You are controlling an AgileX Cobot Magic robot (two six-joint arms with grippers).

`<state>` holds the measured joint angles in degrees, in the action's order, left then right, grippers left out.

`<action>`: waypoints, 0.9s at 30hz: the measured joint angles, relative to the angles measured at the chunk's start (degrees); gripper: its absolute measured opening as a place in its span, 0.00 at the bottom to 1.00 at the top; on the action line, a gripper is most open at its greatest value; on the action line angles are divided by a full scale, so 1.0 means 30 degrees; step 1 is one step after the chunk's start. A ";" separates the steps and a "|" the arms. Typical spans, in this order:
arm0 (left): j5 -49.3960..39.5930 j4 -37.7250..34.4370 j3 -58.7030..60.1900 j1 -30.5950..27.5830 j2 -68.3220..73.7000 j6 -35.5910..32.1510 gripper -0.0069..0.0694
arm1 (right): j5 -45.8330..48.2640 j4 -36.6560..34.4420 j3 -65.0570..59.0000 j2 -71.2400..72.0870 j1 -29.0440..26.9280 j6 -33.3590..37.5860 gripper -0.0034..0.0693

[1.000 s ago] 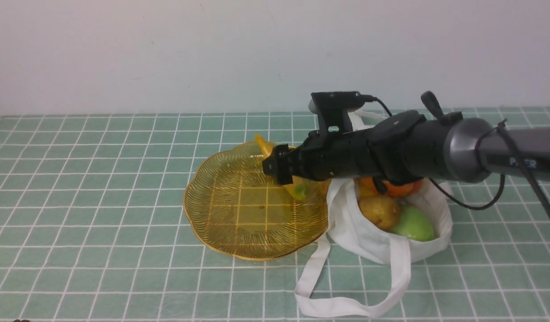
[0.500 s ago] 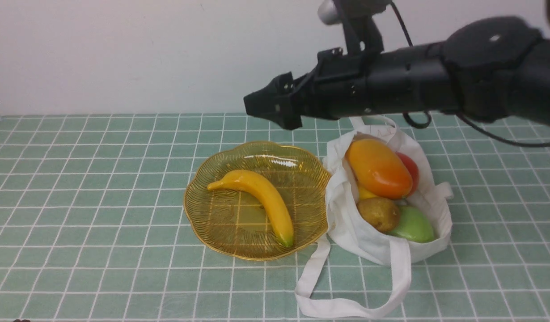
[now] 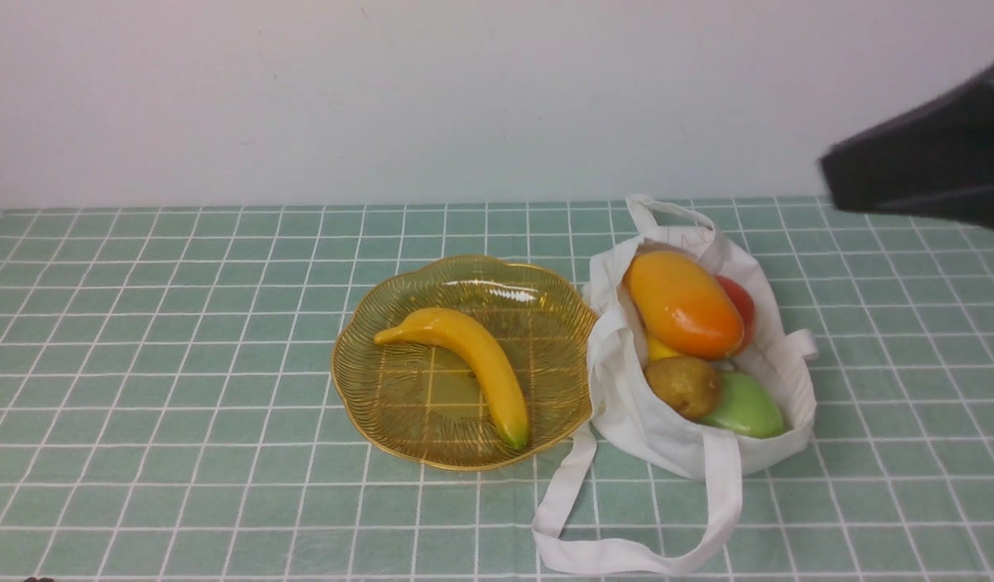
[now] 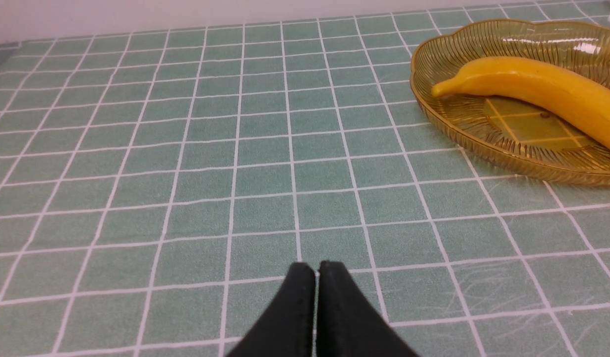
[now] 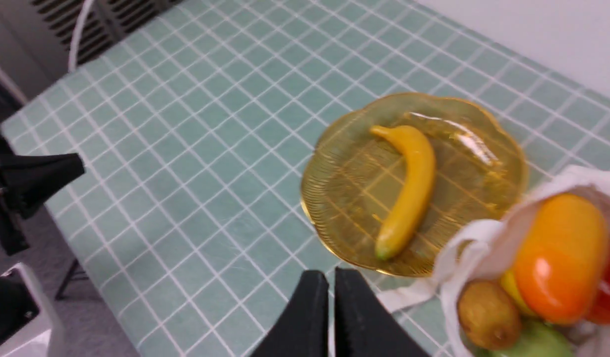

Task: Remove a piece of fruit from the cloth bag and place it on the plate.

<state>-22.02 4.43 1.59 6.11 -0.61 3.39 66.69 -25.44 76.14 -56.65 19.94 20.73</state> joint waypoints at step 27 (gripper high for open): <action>0.0000 0.0000 0.0000 0.0000 0.0000 0.0000 0.08 | -2.0506 0.2588 -1.8333 1.6116 -0.0025 -0.0834 0.03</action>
<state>-22.02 4.43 1.59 6.11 -0.61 3.39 5.18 -17.68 21.15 -8.30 19.87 18.23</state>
